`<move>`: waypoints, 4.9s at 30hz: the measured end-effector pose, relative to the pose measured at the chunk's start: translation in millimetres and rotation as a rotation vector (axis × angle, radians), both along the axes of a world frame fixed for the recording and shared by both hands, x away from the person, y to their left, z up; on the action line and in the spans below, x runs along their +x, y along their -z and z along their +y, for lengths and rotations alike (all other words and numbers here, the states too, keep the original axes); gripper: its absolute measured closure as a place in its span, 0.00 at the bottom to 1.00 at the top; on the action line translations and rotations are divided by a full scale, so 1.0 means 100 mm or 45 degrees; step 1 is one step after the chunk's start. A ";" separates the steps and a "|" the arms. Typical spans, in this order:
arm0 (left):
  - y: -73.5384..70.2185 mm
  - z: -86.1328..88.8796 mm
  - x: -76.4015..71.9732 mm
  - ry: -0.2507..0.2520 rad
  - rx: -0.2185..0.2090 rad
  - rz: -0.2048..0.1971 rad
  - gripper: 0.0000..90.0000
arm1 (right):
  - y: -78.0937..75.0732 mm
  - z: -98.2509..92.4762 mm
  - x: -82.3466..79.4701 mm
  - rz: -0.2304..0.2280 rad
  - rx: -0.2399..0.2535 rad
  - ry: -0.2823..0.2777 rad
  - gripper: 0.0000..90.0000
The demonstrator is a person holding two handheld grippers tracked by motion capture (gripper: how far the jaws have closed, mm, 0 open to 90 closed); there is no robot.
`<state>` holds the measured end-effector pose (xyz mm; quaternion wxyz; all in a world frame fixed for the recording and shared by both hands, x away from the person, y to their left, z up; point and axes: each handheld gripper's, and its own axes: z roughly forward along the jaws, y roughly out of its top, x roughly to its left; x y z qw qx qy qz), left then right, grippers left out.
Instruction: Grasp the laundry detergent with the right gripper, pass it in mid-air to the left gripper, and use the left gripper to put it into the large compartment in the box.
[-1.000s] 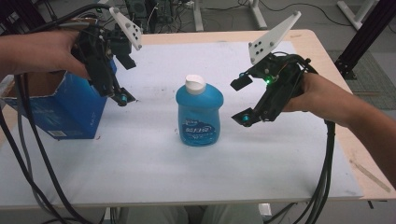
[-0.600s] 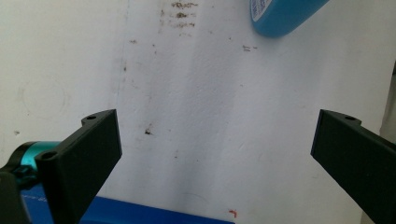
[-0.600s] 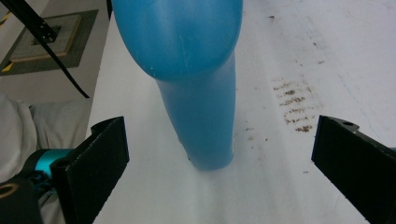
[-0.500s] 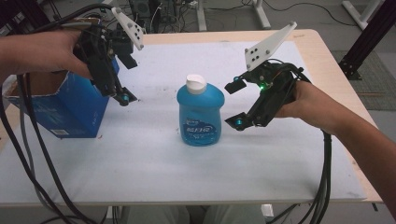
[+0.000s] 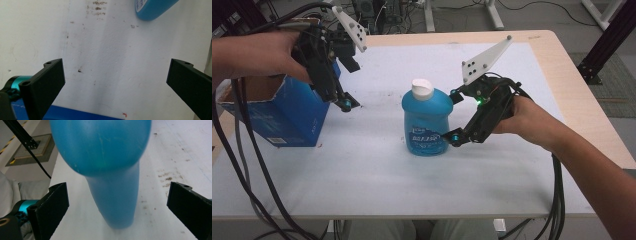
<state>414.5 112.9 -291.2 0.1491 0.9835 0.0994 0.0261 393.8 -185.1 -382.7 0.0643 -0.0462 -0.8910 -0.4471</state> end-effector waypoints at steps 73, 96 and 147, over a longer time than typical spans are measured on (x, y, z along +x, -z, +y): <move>0.04 -0.03 -0.01 -0.005 0.016 0.002 0.02 | 0.35 0.20 -0.05 -0.083 0.272 -0.036 0.47; -0.27 -0.31 -0.27 0.005 -0.017 0.044 0.02 | 0.06 0.14 -0.14 -0.169 0.206 0.015 0.50; -0.56 -0.88 -0.47 0.163 0.061 0.076 0.07 | -0.43 0.69 -0.22 -0.181 0.125 -0.087 0.50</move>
